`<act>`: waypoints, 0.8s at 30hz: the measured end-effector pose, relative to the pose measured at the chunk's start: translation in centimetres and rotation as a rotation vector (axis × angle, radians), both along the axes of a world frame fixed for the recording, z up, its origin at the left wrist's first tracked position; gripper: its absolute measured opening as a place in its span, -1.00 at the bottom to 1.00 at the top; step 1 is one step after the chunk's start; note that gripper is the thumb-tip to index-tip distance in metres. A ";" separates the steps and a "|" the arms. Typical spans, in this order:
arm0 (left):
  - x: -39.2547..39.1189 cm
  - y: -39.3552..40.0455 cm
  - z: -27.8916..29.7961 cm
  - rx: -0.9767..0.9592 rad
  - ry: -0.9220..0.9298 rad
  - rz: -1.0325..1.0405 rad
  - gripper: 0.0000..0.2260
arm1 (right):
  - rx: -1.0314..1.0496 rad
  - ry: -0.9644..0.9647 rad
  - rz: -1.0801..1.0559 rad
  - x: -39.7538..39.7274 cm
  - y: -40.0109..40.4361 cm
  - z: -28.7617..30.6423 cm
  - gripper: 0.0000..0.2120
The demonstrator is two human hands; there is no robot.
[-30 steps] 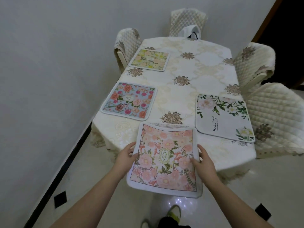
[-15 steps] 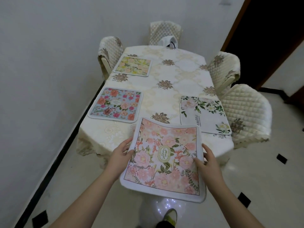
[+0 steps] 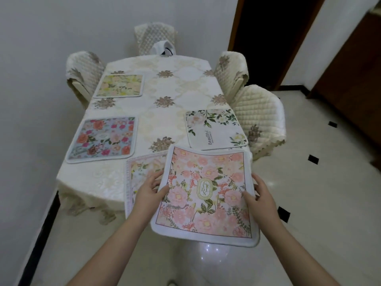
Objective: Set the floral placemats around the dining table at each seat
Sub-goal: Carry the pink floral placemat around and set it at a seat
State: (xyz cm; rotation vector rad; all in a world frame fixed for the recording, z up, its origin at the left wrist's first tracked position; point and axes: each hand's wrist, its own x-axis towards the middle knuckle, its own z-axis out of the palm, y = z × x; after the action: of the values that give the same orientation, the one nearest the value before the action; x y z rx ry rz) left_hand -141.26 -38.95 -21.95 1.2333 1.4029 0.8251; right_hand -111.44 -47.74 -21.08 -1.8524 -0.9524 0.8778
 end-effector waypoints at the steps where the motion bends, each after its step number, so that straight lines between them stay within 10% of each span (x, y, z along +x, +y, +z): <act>1: 1.3 -0.1 0.2 0.006 0.005 -0.016 -0.57 | 0.000 0.013 -0.024 1.0 -0.7 0.0 -0.49; 24: 33.4 -6.4 4.6 0.213 0.180 -0.497 -0.60 | 0.087 0.075 -0.490 27.0 -18.9 1.4 -0.50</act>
State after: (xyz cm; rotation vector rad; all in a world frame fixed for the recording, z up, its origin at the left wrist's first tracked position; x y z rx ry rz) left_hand -107.84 -45.36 -17.37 1.7646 1.0883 0.5328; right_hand -84.39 -66.69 -19.68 -1.8485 -0.4482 0.5882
